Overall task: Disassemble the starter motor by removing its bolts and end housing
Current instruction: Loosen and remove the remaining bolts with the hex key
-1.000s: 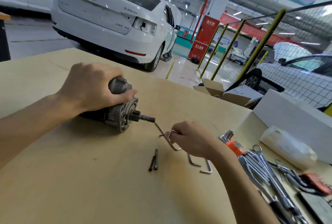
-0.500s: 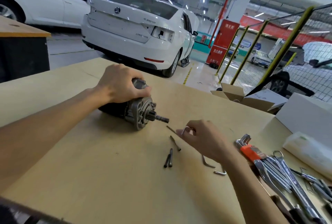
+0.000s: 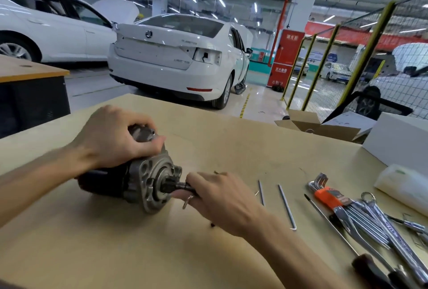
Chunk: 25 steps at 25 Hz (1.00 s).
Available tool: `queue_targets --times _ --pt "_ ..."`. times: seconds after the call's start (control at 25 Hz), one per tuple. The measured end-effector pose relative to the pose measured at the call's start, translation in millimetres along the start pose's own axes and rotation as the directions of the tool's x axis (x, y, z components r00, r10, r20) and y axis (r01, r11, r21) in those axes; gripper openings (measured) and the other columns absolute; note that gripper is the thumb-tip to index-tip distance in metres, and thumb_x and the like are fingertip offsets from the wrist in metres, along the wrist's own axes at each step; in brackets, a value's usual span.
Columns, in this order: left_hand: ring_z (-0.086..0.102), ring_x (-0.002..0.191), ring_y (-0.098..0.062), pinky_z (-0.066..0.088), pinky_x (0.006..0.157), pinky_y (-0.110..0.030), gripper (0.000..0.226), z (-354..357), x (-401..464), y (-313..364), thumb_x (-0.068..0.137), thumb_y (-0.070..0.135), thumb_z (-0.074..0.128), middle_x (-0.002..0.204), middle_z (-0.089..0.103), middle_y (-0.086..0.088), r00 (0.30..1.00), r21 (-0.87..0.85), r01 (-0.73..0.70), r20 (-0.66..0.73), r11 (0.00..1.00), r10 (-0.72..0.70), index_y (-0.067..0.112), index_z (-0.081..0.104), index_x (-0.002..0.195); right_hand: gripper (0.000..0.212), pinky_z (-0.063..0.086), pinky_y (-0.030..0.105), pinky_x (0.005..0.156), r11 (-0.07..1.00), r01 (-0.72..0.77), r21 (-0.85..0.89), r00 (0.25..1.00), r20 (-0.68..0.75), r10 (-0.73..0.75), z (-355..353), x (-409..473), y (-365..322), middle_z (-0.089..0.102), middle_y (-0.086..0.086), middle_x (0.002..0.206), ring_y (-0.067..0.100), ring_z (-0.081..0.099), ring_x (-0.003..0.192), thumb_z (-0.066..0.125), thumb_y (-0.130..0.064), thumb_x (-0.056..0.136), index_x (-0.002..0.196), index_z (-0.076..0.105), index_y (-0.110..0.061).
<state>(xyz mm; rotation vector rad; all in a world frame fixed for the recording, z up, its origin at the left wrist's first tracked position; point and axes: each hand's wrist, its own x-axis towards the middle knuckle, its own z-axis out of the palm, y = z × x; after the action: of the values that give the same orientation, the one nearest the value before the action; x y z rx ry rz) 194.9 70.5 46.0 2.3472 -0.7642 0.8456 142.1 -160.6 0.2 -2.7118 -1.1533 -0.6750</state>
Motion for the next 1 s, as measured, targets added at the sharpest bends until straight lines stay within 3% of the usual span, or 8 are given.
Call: queue_targets --times 0.12,0.24,0.44,0.56,0.72,0.84,0.92,1.0 --pt "0.048 0.052 -0.007 0.035 0.060 -0.033 0.038 5 29 -13 0.075 0.056 0.063 0.051 0.054 0.011 0.923 -0.118 0.243 0.334 0.963 -0.192 0.030 0.058 0.048 0.046 0.035 0.035 0.043 0.993 -0.086 0.081 0.968 -0.229 0.102 -4 10 1 0.048 0.002 0.059 0.031 0.044 0.047 0.037 -0.044 0.100 0.073 0.050 -0.010" --pt "0.041 0.053 -0.013 0.033 0.061 -0.034 0.047 25 50 -31 0.088 0.041 0.070 0.052 0.045 0.006 0.855 -0.190 0.376 0.448 0.907 -0.260 0.020 0.052 0.050 0.045 0.032 0.038 0.051 0.946 -0.216 0.240 0.940 -0.210 0.268 -3 21 4 0.035 -0.007 0.057 0.026 0.037 0.051 0.030 -0.048 0.101 0.072 0.041 -0.015" --pt "0.036 0.052 -0.018 0.032 0.062 -0.037 0.059 46 64 -46 0.089 0.055 0.064 0.053 0.038 0.000 0.881 -0.172 0.375 0.372 0.911 -0.292 0.016 0.039 0.052 0.051 0.035 0.040 0.055 0.917 -0.311 0.250 0.921 -0.160 0.356 3 30 14 0.042 -0.011 0.060 0.023 0.043 0.055 0.020 -0.057 0.094 0.081 0.045 -0.014" --pt "0.044 0.057 -0.020 0.040 0.066 -0.042 0.069 52 59 -54 0.079 0.063 0.058 0.057 0.051 -0.011 0.893 -0.224 0.407 0.302 0.886 -0.334 -0.002 0.053 0.056 0.043 0.029 0.029 0.051 0.887 -0.351 0.299 0.898 -0.163 0.410 6 34 16 0.038 -0.012 0.054 0.015 0.040 0.052 0.027 -0.053 0.097 0.079 0.044 -0.017" --pt "0.057 0.082 -0.022 0.040 0.075 -0.034 0.042 68 59 -59 0.098 0.042 0.057 0.084 0.069 -0.009 0.860 -0.214 0.428 0.395 0.878 -0.323 0.025 0.067 0.060 0.041 0.023 0.032 0.050 0.876 -0.371 0.309 0.892 -0.144 0.428 8 37 19 0.036 -0.008 0.052 0.016 0.034 0.049 0.030 -0.050 0.098 0.074 0.041 -0.019" --pt "0.056 0.089 -0.019 0.043 0.085 -0.030 0.043 83 61 -61 0.103 0.041 0.047 0.096 0.065 -0.011 0.799 -0.121 0.406 0.528 0.906 -0.288 0.011 0.069 0.080 0.048 0.027 0.033 0.052 0.855 -0.391 0.341 0.889 -0.099 0.446 10 32 20 0.039 -0.006 0.053 0.018 0.031 0.051 0.027 -0.056 0.093 0.073 0.043 -0.015" --pt "0.061 0.099 -0.020 0.043 0.100 -0.037 0.047 80 63 -62 0.105 0.042 0.041 0.104 0.070 0.000 0.821 -0.184 0.456 0.465 0.871 -0.332 0.019 0.072 0.078 0.052 0.030 0.035 0.053 0.838 -0.403 0.368 0.882 -0.088 0.463 9 31 23 0.040 -0.005 0.053 0.017 0.030 0.053 0.028 -0.057 0.092 0.074 0.046 -0.011" --pt "0.065 0.096 -0.018 0.045 0.093 -0.038 0.049 70 59 -59 0.107 0.038 0.036 0.098 0.074 0.003 0.852 -0.276 0.476 0.380 0.835 -0.360 0.024 0.075 0.080 0.054 0.031 0.035 0.054 0.830 -0.409 0.380 0.881 -0.074 0.468 8 32 23 0.046 -0.001 0.056 0.016 0.032 0.053 0.028 -0.059 0.091 0.074 0.049 -0.012"
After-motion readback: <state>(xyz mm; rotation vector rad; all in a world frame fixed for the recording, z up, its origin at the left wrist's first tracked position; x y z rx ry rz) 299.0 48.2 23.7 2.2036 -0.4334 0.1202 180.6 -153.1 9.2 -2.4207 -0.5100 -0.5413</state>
